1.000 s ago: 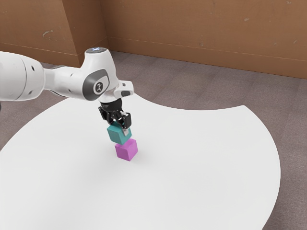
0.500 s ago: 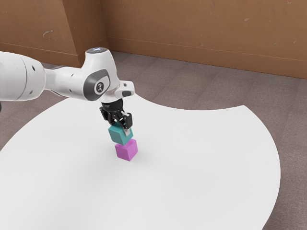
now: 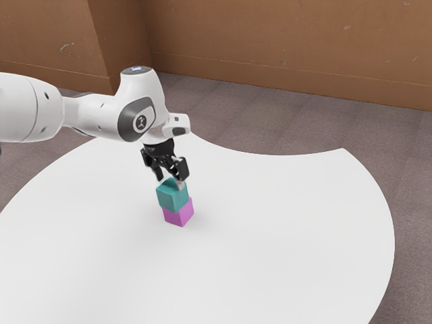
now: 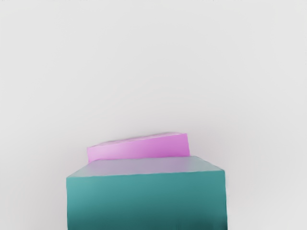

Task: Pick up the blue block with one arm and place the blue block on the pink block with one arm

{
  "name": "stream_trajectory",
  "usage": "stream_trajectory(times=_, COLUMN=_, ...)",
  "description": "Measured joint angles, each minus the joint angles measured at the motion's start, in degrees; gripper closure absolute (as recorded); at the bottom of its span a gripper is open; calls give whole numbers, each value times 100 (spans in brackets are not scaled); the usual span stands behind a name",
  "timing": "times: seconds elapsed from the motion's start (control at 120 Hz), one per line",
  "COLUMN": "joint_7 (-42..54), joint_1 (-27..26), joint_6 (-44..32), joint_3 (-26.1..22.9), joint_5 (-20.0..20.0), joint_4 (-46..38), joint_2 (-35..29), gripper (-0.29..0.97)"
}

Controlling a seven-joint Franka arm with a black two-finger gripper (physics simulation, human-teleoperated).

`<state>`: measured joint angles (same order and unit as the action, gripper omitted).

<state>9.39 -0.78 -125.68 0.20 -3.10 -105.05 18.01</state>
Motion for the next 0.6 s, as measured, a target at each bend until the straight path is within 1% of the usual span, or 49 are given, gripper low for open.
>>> stream_trajectory(times=0.083, joint_7=12, joint_1=0, joint_6=10, joint_3=-13, joint_5=-3, joint_4=0, joint_2=-78, gripper=7)
stream_trajectory(times=0.283, joint_7=39, joint_1=-3, joint_6=260, joint_3=-73, joint_5=-2, joint_4=94, joint_2=-567, gripper=3)
stream_trajectory(times=0.6, joint_7=57, joint_1=-1, joint_6=533, joint_3=-73, joint_5=2, joint_4=195, joint_2=-654, gripper=1)
